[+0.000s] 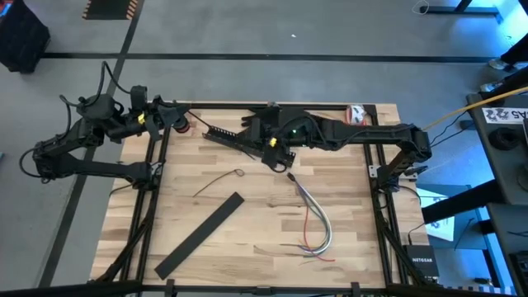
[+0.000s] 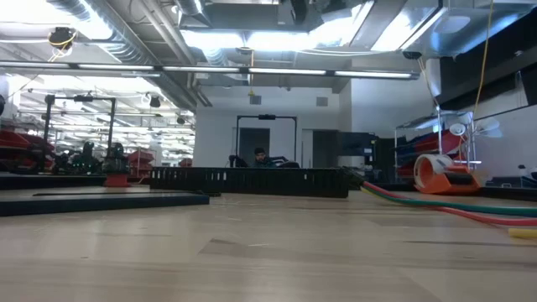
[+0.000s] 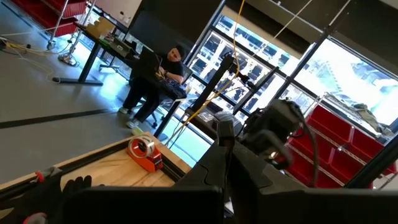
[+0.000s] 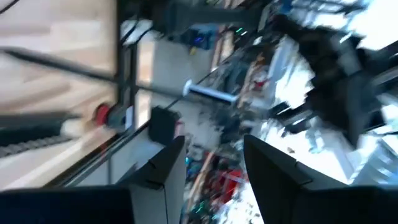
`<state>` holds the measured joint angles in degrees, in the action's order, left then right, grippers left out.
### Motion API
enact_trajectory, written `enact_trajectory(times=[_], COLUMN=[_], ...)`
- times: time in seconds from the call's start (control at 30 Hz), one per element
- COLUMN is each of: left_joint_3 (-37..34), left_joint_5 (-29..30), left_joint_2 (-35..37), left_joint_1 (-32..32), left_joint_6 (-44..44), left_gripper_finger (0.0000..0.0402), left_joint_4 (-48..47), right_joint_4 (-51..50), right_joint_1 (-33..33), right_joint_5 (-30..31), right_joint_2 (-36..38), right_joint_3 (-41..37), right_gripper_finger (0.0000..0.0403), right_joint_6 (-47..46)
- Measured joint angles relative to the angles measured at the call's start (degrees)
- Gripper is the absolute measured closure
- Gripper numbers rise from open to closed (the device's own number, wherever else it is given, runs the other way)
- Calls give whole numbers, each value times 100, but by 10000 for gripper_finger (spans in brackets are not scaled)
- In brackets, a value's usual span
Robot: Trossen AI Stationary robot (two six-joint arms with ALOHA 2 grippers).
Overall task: Ziptie cables
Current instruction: Prepare the black zip tie
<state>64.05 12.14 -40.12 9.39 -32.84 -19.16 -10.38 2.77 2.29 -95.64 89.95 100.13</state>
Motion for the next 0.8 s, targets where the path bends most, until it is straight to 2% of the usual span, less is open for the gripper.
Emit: enact_trajectory(times=[0.17,0.4,0.8], left_joint_3=[0,0,0], left_joint_5=[0,-1,0], left_joint_2=[0,0,0], left_joint_1=[0,0,4], left_joint_6=[23,51,140], left_gripper_finger=[401,401,401], left_joint_4=[6,23,22], right_joint_4=[-410,-230,33], right_joint_1=[18,-65,-206], right_joint_5=[-256,-623,-746], right_joint_2=[-21,-55,-87], right_joint_3=[-2,-4,-4], right_gripper_finger=[249,249,249], right_joint_6=[-99,-245,-234])
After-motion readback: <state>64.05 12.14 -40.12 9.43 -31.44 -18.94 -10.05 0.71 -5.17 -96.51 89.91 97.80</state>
